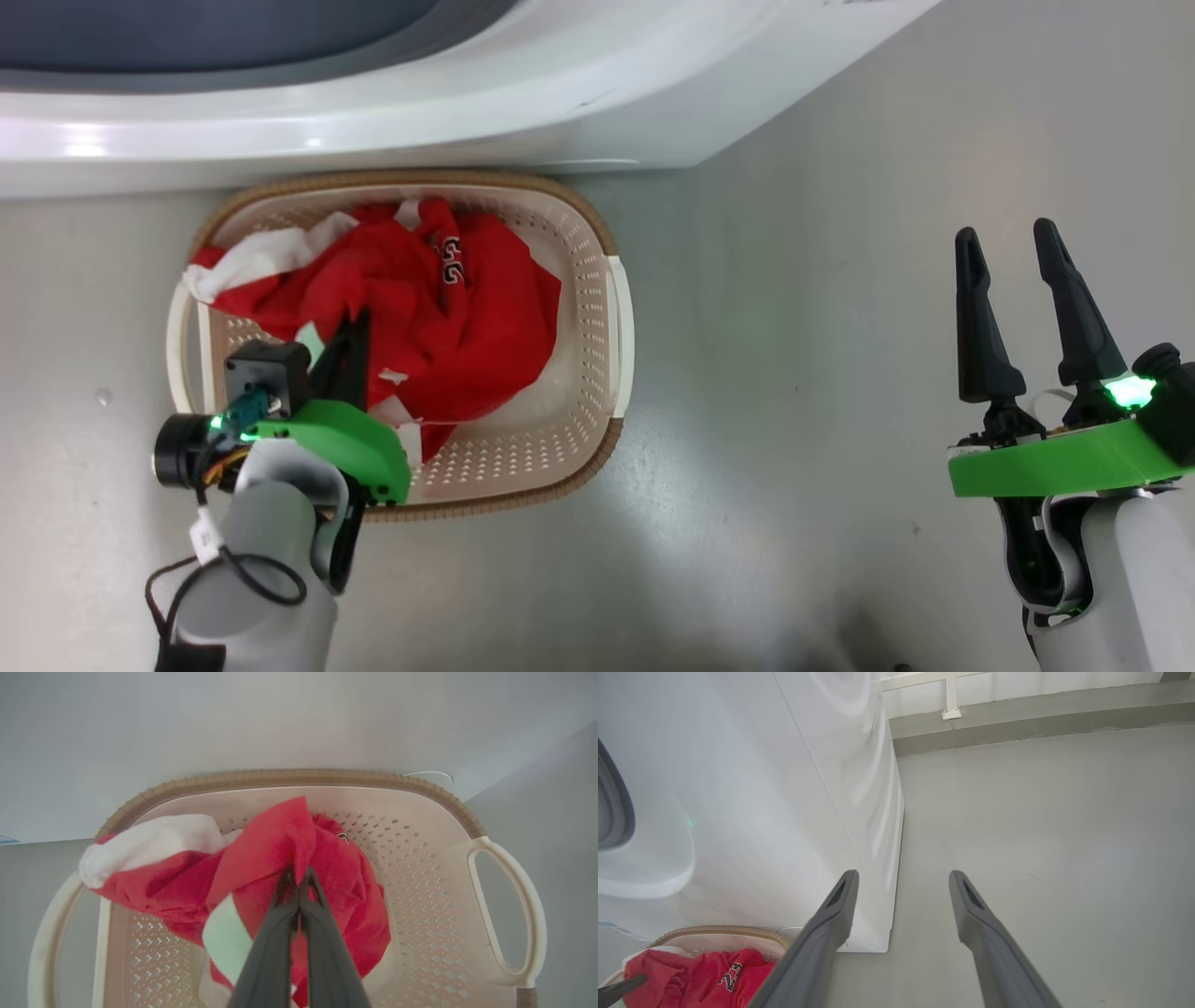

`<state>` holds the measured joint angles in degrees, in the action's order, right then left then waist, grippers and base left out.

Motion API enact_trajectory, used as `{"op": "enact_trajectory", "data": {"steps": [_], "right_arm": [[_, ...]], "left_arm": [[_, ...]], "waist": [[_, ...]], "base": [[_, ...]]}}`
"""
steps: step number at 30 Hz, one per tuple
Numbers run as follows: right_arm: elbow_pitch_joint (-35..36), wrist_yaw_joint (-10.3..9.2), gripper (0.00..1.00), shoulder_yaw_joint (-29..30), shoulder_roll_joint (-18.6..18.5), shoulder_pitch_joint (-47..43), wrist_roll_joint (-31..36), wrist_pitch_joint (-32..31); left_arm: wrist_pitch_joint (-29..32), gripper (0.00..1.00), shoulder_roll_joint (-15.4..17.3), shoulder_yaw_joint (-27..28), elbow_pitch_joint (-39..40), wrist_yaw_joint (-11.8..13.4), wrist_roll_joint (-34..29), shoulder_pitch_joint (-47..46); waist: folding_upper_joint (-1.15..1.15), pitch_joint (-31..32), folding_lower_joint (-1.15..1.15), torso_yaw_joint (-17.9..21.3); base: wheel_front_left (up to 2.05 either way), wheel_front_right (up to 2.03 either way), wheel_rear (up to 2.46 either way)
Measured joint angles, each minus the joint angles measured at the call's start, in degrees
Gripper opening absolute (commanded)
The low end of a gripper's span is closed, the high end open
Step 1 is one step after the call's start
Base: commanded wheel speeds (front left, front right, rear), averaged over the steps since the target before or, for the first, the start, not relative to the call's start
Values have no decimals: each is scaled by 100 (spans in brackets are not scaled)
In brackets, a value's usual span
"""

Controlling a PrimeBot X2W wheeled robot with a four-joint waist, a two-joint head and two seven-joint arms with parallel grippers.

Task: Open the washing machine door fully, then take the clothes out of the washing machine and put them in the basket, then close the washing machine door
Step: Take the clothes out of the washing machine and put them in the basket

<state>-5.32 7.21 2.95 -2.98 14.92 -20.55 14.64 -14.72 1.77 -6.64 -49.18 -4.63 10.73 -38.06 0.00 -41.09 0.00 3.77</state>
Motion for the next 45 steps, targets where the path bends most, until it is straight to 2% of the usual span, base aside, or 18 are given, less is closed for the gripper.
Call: {"op": "enact_trajectory", "data": {"steps": [3,7,8,9,10,11,12,13,27,45], "right_arm": [[5,0,100,-5,1,53,0,0],[18,0,100,-9,1,68,0,0],[18,0,100,-8,1,68,0,0],[18,0,100,-8,1,68,0,0],[18,0,100,-8,2,68,0,0],[16,0,100,-4,2,68,-1,0],[16,0,100,-2,2,68,-1,0],[15,0,100,3,2,68,-1,0],[-133,0,100,83,4,8,8,0],[-455,0,100,10,-42,-847,55,-1]], "left_arm": [[0,0,-1,70,-320,0,-27,-181],[0,20,-4,177,-469,0,-79,-361],[0,29,-5,199,-505,0,-90,-382],[0,43,-10,221,-545,0,-111,-402],[0,61,-12,241,-568,0,-119,-414],[0,84,-14,257,-589,-1,-119,-419],[0,96,-16,270,-604,-3,-119,-419],[0,100,-19,285,-611,-3,-119,-419],[0,100,-34,401,-97,-103,96,90],[0,100,-31,706,1538,-200,-16,1502]], "waist": [[0,-95,0,38],[0,-161,0,94],[0,-168,0,104],[0,-171,0,109],[0,-167,0,111],[0,-157,0,110],[0,-146,0,107],[0,-132,0,103],[0,452,0,8],[0,1826,0,-103]], "base": [[0,0,0],[0,0,0],[0,0,0],[0,0,0],[0,0,0],[0,0,0],[0,0,0],[0,0,0],[0,0,0],[0,0,0]]}}
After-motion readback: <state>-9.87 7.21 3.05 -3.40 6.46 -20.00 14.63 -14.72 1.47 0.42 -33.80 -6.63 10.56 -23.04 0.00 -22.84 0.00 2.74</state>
